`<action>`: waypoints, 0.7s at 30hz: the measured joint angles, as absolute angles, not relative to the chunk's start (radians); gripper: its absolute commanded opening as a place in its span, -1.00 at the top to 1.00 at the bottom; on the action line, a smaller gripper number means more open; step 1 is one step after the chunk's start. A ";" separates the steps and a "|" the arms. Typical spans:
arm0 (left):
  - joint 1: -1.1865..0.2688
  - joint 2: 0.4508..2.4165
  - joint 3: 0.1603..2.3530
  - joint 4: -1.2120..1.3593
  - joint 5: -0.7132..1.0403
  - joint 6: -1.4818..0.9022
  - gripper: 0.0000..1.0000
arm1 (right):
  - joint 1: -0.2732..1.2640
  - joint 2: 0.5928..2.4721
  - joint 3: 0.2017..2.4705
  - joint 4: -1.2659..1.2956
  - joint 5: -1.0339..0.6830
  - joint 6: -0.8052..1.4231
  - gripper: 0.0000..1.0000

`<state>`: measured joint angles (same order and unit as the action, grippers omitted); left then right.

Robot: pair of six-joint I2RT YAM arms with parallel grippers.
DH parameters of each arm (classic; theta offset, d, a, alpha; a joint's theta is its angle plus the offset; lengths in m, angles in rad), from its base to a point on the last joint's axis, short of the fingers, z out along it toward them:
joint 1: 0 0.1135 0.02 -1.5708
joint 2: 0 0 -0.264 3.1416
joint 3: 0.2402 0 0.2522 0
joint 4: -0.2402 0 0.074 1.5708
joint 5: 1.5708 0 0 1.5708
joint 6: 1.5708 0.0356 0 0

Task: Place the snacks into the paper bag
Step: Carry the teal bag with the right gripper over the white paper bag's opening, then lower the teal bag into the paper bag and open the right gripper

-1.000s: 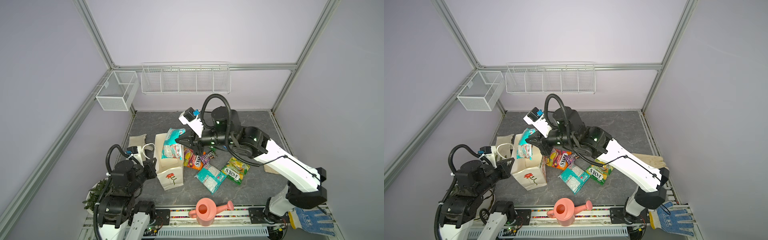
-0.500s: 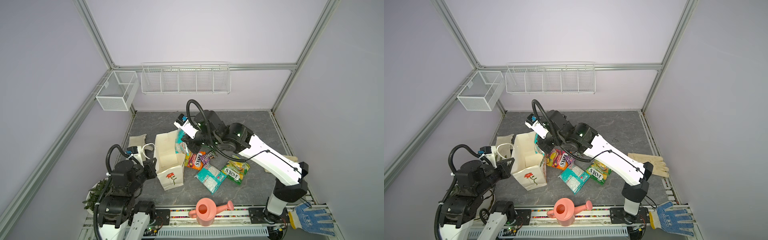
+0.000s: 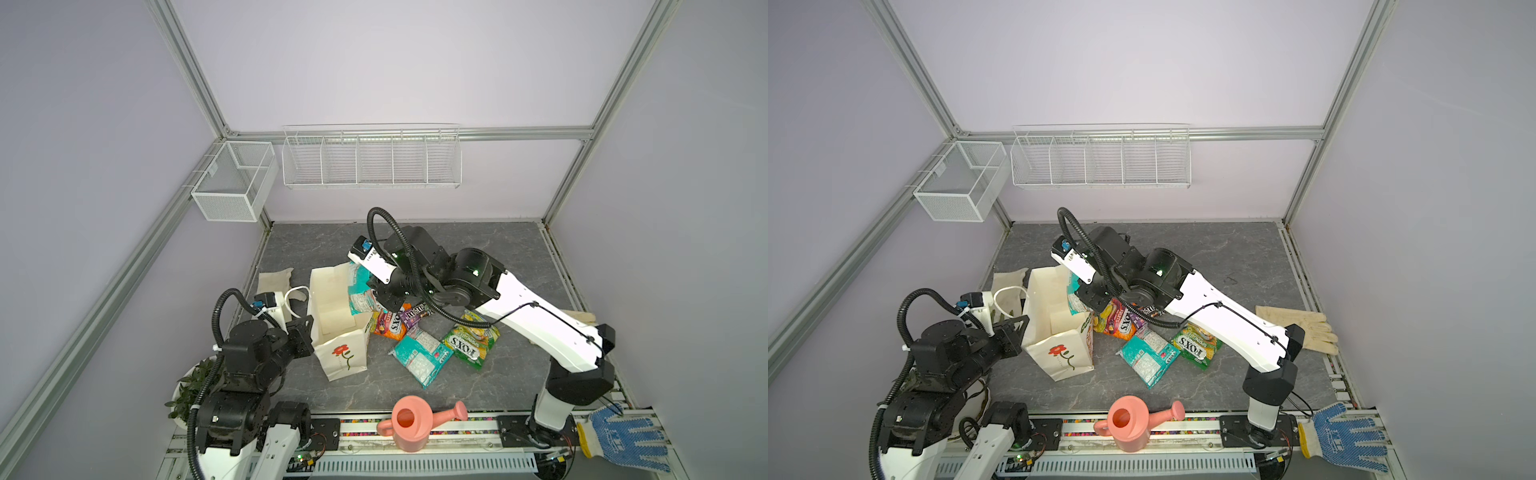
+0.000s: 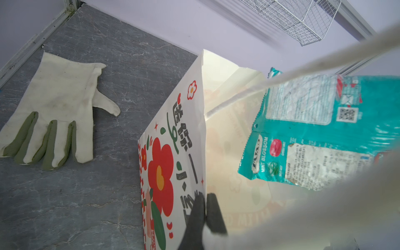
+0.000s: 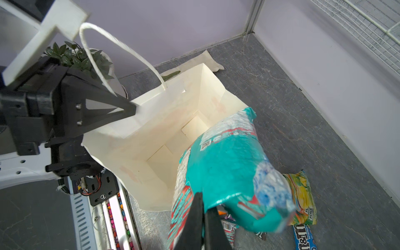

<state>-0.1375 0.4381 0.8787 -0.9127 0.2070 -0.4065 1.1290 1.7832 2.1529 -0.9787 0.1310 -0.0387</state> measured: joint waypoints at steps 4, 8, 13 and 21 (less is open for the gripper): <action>-0.138 0.438 0.879 -0.911 0.207 -0.406 1.00 | 1.137 1.788 2.153 -0.987 0.135 -0.039 0.86; -0.138 0.438 0.879 -0.910 0.207 -0.406 1.00 | 1.141 1.793 2.153 -0.987 0.136 -0.041 0.86; -0.138 0.438 0.879 -0.910 0.207 -0.406 1.00 | 1.141 1.798 2.152 -0.988 0.139 -0.042 0.86; -0.138 0.438 0.879 -0.910 0.207 -0.406 1.00 | 1.141 1.802 2.152 -0.988 0.143 -0.044 0.86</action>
